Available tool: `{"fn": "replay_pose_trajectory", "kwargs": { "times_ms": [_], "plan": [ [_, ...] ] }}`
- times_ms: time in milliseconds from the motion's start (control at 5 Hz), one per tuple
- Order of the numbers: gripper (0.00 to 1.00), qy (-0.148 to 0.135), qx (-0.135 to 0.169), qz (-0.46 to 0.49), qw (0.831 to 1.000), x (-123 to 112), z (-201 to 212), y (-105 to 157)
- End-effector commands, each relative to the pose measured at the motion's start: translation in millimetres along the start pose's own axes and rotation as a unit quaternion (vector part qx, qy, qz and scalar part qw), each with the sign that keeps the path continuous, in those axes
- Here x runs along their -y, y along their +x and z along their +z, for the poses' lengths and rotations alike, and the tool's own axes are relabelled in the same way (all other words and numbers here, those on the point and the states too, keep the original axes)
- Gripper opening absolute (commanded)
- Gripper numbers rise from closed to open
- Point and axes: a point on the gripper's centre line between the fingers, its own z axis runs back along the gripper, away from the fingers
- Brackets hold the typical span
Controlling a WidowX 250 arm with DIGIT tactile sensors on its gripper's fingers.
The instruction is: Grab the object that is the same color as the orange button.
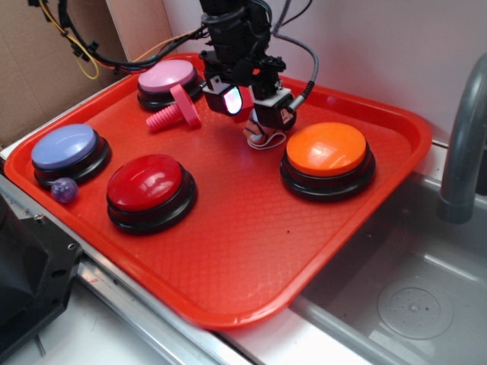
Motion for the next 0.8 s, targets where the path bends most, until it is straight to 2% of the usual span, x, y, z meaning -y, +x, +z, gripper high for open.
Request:
{"fn": "replay_pose_trajectory", "kwargs": {
  "times_ms": [0, 200, 600],
  "plan": [
    [1.00, 0.001, 0.017, 0.021, 1.000, 4.7, 2.0, 11.9],
    [0.01, 0.001, 0.016, 0.046, 0.999, 4.8, 1.1, 8.0],
    [0.00, 0.012, 0.013, 0.063, 0.998, 5.8, 0.4, 5.1]
  ]
}}
